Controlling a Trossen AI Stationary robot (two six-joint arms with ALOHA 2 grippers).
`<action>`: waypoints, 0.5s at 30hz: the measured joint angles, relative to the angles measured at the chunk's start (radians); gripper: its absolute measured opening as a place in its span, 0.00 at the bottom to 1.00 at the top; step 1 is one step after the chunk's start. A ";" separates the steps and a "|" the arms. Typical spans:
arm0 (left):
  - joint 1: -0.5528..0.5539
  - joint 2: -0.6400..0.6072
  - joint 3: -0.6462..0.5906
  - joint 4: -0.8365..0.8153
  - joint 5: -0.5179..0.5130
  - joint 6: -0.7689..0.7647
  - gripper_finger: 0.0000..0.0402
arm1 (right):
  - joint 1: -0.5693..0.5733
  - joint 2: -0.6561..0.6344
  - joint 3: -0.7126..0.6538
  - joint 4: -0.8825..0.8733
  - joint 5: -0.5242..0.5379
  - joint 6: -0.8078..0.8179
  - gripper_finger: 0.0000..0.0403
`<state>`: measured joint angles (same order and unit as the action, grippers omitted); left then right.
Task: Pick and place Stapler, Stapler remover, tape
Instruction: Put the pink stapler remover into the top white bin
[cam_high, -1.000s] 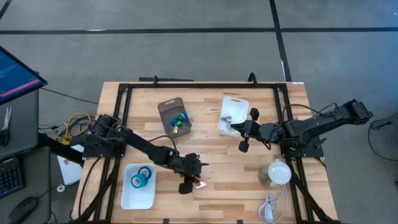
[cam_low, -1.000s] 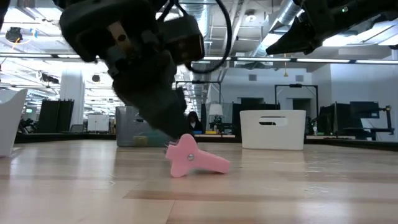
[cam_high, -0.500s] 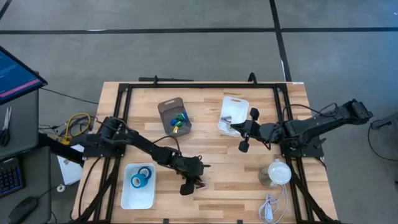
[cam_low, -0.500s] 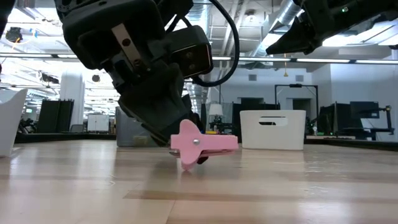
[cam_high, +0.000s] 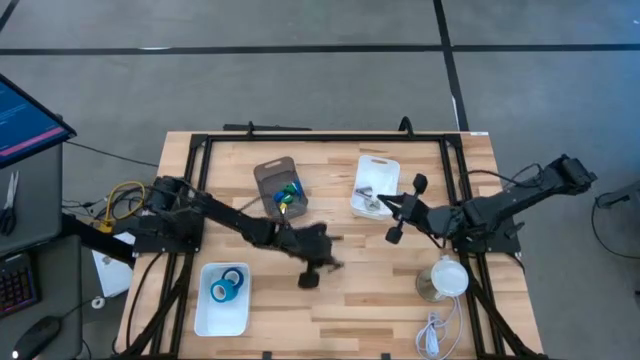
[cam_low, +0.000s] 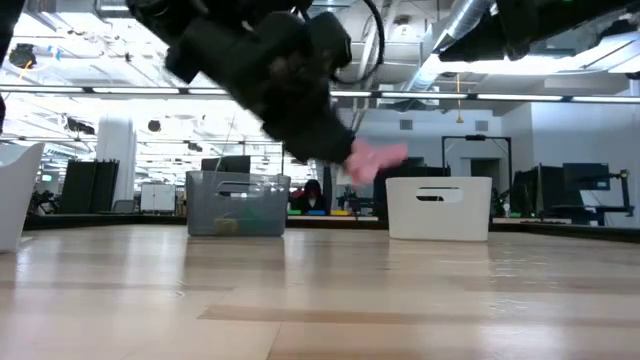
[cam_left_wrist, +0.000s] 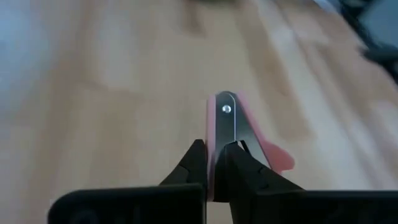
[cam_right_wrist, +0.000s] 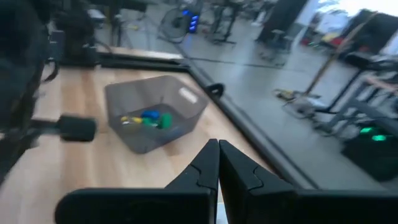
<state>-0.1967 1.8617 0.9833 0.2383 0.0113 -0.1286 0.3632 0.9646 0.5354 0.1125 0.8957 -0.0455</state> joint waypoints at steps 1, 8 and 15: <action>0.021 -0.019 0.000 0.003 -0.027 0.035 0.03 | 0.019 -0.007 0.000 0.001 0.040 -0.005 0.00; 0.196 -0.095 0.000 0.095 -0.075 0.132 0.03 | 0.146 -0.052 0.000 0.000 0.237 -0.018 0.00; 0.307 -0.089 0.012 0.222 0.007 0.136 0.03 | 0.200 -0.058 0.000 0.000 0.345 -0.043 0.00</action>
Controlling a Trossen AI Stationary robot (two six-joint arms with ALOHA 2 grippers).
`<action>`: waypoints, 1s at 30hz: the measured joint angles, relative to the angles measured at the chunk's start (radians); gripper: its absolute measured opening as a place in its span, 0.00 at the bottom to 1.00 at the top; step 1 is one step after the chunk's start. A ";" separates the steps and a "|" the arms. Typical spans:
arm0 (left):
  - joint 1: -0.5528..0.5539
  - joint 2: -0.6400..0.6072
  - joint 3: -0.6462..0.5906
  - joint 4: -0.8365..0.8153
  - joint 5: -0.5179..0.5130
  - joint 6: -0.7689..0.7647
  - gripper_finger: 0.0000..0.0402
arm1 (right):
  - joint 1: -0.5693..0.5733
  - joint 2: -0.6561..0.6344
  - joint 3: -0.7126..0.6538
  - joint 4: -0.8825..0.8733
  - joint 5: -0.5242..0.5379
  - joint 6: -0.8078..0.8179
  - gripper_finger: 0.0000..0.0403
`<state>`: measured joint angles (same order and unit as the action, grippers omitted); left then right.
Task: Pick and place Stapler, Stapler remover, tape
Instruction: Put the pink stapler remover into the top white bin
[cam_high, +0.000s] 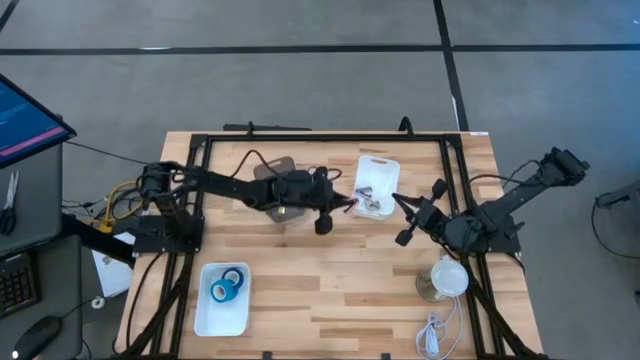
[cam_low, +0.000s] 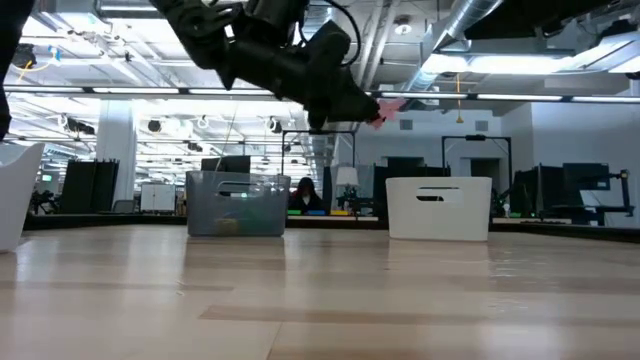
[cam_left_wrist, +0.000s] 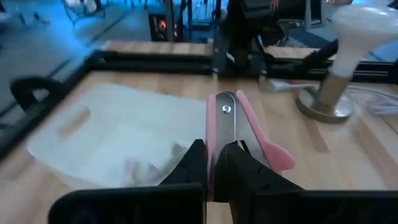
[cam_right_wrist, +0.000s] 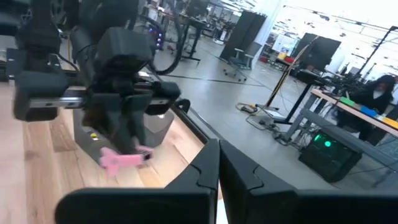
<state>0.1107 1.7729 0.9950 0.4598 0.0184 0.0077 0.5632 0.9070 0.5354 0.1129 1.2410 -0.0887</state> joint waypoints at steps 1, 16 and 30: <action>0.008 0.002 0.013 -0.001 0.012 0.016 0.03 | -0.001 0.000 0.000 0.000 0.002 0.000 0.00; 0.081 0.253 0.258 -0.108 0.083 0.064 0.03 | -0.008 0.002 0.000 0.006 0.002 0.000 0.00; 0.122 0.339 0.322 -0.141 0.087 0.042 0.04 | -0.008 0.002 0.000 -0.004 0.002 0.000 0.00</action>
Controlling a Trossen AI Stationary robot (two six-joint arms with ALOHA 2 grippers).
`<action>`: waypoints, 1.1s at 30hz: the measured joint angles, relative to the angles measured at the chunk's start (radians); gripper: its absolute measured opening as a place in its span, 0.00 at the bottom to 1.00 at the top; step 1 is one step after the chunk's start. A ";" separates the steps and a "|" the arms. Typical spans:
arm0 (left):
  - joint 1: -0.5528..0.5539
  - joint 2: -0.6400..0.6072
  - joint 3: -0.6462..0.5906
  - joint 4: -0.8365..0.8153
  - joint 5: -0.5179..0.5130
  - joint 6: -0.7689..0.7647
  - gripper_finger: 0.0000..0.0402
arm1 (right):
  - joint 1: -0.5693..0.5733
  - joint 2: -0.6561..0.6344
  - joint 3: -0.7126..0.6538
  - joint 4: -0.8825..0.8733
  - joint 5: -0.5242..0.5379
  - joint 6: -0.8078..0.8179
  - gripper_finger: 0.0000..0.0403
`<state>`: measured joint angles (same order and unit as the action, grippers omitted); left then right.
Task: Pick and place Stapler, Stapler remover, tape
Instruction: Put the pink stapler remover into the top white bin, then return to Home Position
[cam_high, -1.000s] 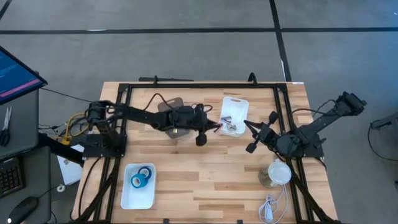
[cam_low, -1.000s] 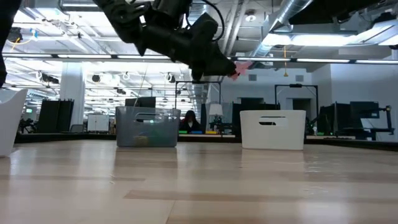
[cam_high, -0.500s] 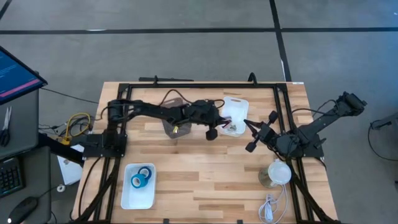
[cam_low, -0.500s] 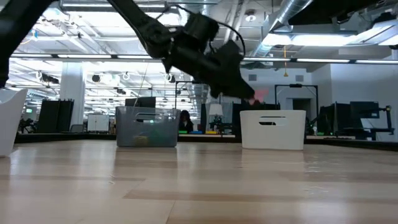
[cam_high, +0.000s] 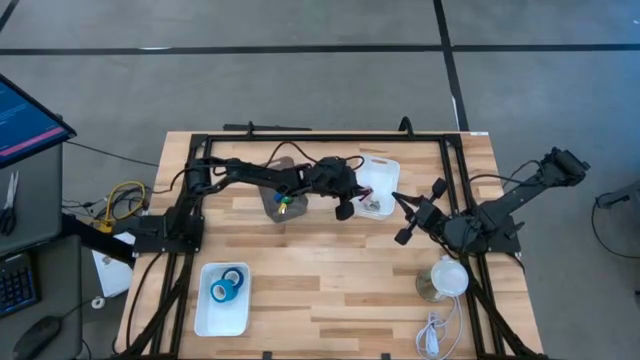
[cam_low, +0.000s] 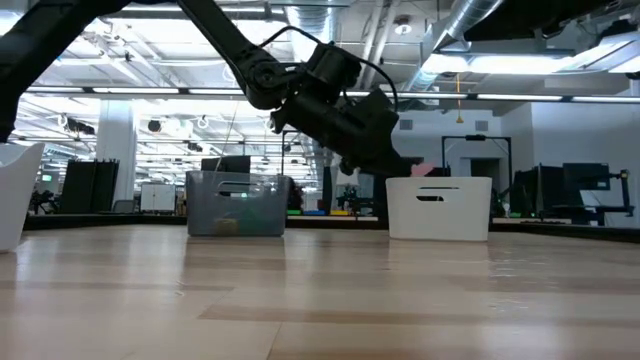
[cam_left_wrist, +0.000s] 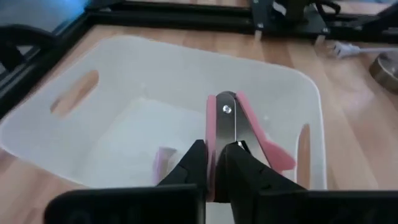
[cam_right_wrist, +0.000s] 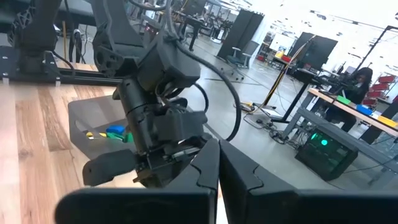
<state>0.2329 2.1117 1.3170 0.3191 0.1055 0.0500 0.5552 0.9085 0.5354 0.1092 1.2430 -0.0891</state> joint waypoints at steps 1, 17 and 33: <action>0.002 0.000 0.000 0.005 -0.004 -0.002 0.06 | 0.000 0.000 0.000 -0.001 0.000 0.000 0.00; 0.001 0.000 0.000 0.003 -0.026 -0.006 0.28 | 0.000 0.000 0.000 -0.004 0.000 0.000 0.00; -0.015 -0.409 -0.307 0.006 0.082 0.110 0.00 | 0.009 -0.086 0.000 -0.034 -0.384 -0.061 0.00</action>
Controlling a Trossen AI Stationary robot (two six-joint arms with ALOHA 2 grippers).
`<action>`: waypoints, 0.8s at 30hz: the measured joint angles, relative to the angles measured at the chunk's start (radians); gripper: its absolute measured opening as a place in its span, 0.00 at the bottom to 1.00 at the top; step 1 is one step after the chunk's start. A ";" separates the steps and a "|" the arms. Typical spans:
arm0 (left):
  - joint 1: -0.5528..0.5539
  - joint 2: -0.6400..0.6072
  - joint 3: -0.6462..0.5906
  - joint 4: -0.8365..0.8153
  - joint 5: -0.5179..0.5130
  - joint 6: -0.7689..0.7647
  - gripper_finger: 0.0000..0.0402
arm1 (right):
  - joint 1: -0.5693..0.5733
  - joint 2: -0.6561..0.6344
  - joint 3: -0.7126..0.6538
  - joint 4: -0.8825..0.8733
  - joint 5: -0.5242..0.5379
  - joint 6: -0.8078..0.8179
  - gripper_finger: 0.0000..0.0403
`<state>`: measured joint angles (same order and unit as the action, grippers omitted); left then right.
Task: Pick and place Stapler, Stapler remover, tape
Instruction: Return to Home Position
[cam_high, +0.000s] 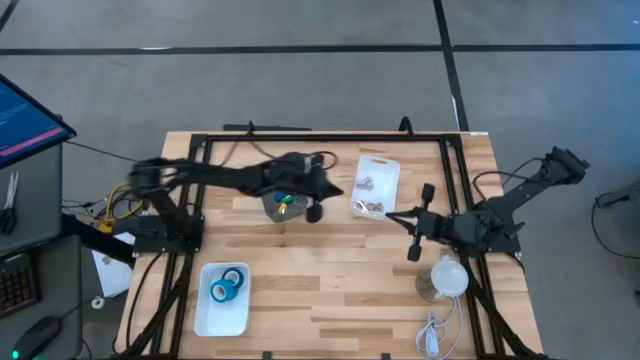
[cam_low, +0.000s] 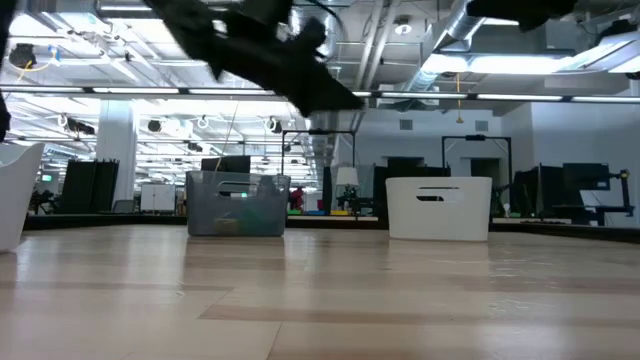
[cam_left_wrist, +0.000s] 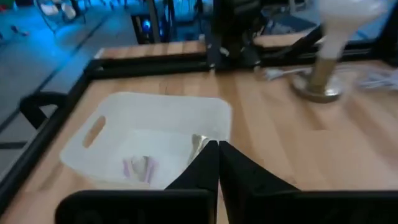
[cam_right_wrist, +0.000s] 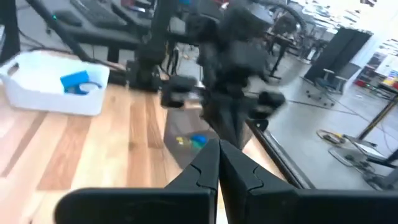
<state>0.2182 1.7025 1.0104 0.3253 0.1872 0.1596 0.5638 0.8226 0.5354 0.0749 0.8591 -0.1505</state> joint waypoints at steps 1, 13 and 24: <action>-0.004 -0.058 -0.045 -0.001 0.000 0.000 0.00 | -0.016 -0.011 0.000 0.004 -0.013 -0.009 0.00; -0.210 -0.937 -0.575 -0.037 -0.348 -0.055 0.00 | -0.018 -0.156 0.000 -0.057 0.060 -0.026 0.00; -0.385 -1.343 -0.638 -0.330 -0.580 -0.077 0.00 | 0.124 -0.261 0.000 -0.244 0.300 0.047 0.00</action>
<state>-0.1665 0.3597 0.3725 -0.0050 -0.3927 0.0825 0.6879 0.5619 0.5354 -0.1691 1.1587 -0.1033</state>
